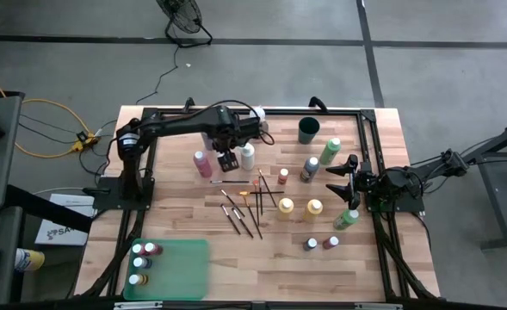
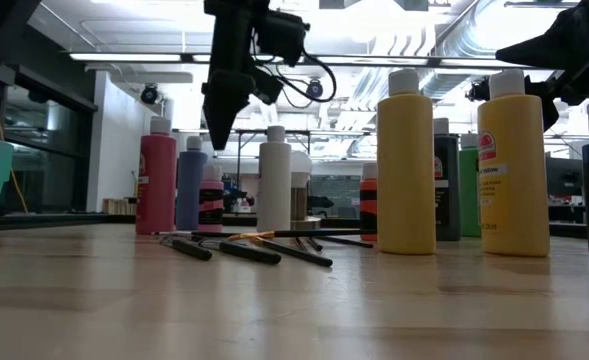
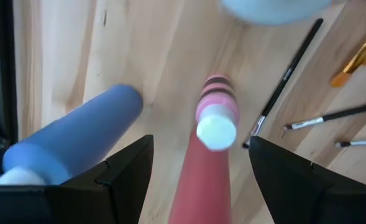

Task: Pick & Place Paint Supplies
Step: Put the pink paint bottle into the green bin

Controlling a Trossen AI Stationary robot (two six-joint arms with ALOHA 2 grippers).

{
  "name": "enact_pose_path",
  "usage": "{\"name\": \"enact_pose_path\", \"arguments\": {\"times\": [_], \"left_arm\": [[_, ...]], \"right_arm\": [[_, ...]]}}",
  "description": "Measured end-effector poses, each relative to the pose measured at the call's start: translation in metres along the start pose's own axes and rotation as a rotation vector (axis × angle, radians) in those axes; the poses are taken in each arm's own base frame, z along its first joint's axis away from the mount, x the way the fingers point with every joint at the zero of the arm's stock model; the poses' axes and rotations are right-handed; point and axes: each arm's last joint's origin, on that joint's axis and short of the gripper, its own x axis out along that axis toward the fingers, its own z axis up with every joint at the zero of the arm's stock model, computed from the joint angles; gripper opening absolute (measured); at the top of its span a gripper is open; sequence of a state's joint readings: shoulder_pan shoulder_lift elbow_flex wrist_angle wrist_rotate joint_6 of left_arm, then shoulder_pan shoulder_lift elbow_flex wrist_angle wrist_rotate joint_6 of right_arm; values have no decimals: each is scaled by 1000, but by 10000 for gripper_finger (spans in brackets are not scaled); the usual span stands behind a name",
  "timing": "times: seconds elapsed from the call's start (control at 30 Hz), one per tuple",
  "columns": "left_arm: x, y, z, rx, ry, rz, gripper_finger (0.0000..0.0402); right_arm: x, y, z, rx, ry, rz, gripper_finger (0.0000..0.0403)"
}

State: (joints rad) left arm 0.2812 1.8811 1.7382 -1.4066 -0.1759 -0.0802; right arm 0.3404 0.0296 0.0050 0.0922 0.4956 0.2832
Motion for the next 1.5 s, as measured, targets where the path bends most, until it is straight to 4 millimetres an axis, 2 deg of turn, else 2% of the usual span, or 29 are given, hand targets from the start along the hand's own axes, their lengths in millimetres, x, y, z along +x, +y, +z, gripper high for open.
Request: {"name": "enact_pose_path", "arguments": {"times": [0.2,0.3,0.47,0.73,1.03,1.17,1.5], "left_arm": [[6,-9,-1,20,-5,1,258],[16,-13,-14,27,-11,0,258],[22,-15,-29,14,-89,-9,258],[33,-14,-30,33,-112,-10,258],[34,-15,-28,40,-135,-11,257],[37,-15,-27,41,-124,-10,234],[37,-13,-26,33,-136,-12,133]], "right_arm": [[0,0,0,0,0,0,299],[0,0,0,0,0,0,299],[0,0,0,0,0,0,299],[0,0,0,1,0,1,299],[0,0,0,1,0,1,299],[0,0,0,1,0,1,299],[0,0,0,1,0,1,299]]}}
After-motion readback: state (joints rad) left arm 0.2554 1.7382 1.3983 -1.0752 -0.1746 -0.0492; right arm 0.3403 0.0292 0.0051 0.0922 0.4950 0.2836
